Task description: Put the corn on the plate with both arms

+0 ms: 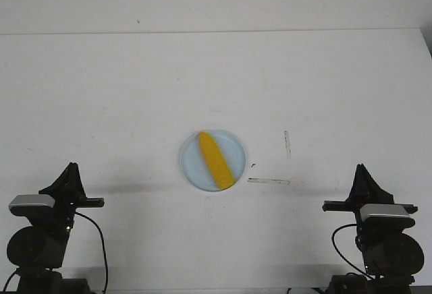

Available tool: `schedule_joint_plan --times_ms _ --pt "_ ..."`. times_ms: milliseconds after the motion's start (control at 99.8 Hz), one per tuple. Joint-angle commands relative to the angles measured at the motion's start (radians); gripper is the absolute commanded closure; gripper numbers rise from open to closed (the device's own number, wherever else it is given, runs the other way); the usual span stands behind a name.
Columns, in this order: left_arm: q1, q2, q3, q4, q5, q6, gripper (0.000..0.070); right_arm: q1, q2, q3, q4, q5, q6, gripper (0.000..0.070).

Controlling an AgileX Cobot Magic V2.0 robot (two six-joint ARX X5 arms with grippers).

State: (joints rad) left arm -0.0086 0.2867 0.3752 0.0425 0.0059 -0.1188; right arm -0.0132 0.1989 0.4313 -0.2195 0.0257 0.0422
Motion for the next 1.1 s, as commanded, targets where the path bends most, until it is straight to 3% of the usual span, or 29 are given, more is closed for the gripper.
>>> schedule_joint_plan --times_ms 0,190,341,541,812,1092 --pt "0.0 0.0 0.01 0.01 0.001 0.0 0.0699 0.001 -0.002 0.006 0.01 0.0 0.013 0.0683" --pt "0.0 -0.031 0.008 0.014 0.001 0.005 0.0699 0.001 -0.002 0.006 0.01 0.0 0.013 0.0683" --pt "0.002 -0.079 -0.045 0.06 -0.003 0.083 0.0699 0.001 -0.002 0.006 0.01 0.0 0.013 0.0683" --pt "0.002 -0.175 -0.196 0.166 -0.004 0.057 0.0699 0.001 -0.002 0.006 0.01 0.0 0.013 0.0683" --pt "0.002 -0.283 -0.365 0.182 -0.026 0.001 0.0699 0.001 -0.002 0.006 0.01 0.0 0.013 0.0683" --pt "0.002 -0.283 -0.362 0.124 -0.028 -0.006 0.0699 0.001 -0.002 0.006 0.01 0.0 0.013 0.0683"
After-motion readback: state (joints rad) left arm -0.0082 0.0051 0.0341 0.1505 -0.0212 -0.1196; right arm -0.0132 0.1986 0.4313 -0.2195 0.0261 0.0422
